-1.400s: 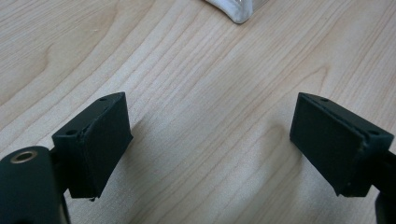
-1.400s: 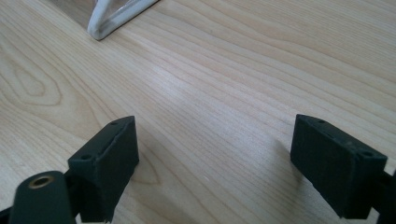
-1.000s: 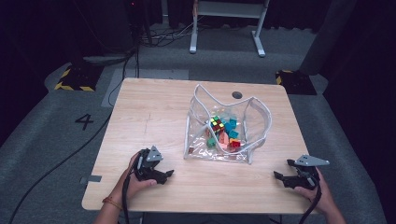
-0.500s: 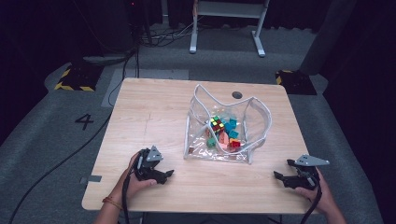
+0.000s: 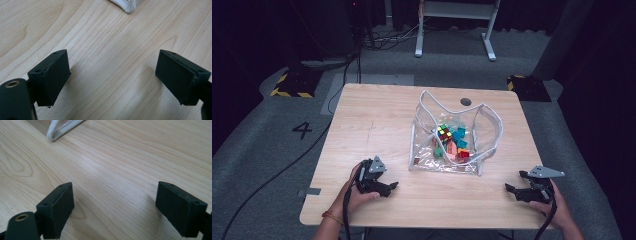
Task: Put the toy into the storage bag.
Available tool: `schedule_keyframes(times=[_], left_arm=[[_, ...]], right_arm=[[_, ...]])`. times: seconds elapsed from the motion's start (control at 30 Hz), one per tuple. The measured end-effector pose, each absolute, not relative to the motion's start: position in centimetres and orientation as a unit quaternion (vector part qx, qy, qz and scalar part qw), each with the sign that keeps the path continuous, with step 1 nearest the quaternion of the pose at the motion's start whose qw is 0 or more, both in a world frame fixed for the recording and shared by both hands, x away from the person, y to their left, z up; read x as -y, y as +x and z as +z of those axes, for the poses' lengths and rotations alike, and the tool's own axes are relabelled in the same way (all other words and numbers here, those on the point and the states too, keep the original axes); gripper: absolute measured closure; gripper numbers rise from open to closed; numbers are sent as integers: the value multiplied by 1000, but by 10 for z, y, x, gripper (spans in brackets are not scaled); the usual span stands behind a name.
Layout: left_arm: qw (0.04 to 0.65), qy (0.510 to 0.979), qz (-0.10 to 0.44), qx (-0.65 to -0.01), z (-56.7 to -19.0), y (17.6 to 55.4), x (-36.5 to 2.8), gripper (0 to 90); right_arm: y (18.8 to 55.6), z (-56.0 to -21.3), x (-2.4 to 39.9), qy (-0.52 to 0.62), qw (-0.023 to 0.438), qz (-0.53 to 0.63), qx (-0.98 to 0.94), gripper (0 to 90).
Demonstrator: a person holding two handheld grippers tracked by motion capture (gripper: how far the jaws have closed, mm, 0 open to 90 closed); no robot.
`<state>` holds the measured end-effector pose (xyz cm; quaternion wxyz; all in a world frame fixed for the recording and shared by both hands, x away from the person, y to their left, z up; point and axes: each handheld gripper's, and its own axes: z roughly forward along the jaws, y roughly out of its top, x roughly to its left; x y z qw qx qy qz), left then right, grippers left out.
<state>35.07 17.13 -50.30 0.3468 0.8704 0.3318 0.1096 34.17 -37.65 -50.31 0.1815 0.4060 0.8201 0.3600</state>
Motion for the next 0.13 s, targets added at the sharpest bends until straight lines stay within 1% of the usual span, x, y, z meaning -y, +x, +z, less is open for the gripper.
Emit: schedule_keyframes(times=[0.13], left_arm=[[344,870,112,-333,-503,351,-171,121]], right_arm=[[342,-503,377,406,181,360,-820,152]])
